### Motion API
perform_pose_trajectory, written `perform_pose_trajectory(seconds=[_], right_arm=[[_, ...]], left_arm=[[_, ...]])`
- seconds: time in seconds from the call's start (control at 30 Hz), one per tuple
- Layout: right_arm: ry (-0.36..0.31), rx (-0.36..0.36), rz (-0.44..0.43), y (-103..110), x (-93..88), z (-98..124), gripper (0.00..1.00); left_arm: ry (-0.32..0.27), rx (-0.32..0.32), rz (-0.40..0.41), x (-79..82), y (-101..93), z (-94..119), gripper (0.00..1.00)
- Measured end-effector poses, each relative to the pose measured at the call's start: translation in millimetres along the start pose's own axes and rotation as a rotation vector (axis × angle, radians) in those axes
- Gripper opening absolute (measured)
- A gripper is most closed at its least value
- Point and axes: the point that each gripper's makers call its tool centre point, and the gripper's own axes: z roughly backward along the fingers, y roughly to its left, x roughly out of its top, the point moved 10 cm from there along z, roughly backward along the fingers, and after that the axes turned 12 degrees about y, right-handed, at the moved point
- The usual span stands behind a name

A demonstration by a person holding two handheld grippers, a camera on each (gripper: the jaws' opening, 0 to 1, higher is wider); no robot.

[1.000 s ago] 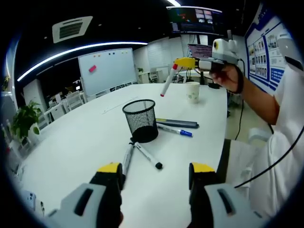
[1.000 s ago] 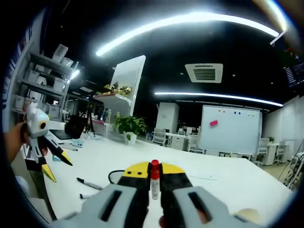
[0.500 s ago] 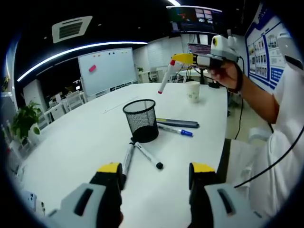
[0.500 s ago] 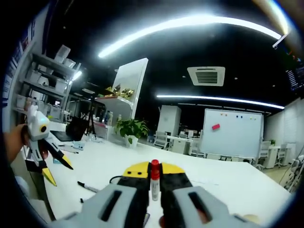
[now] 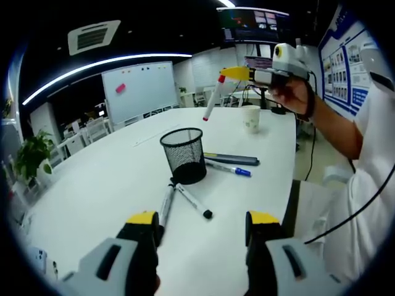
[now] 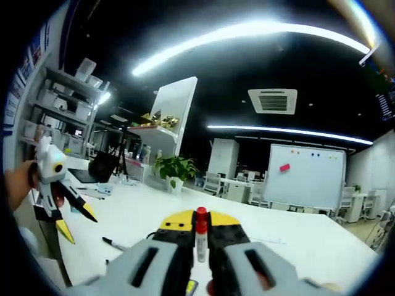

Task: Place the scattered laser pointers and whiteboard markers into the pen holder and stack the scattered paper cups together

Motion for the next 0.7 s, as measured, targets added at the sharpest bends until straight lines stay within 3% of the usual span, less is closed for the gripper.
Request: perform_pose_trajectory(seconds=[0.7], right_arm=[[-0.011, 0.044, 0.003, 11.9, 3.9, -17.1, 0.08]], left_arm=[[0.002, 0.004, 0.003, -1.4, 1.7, 0.6, 0.57]])
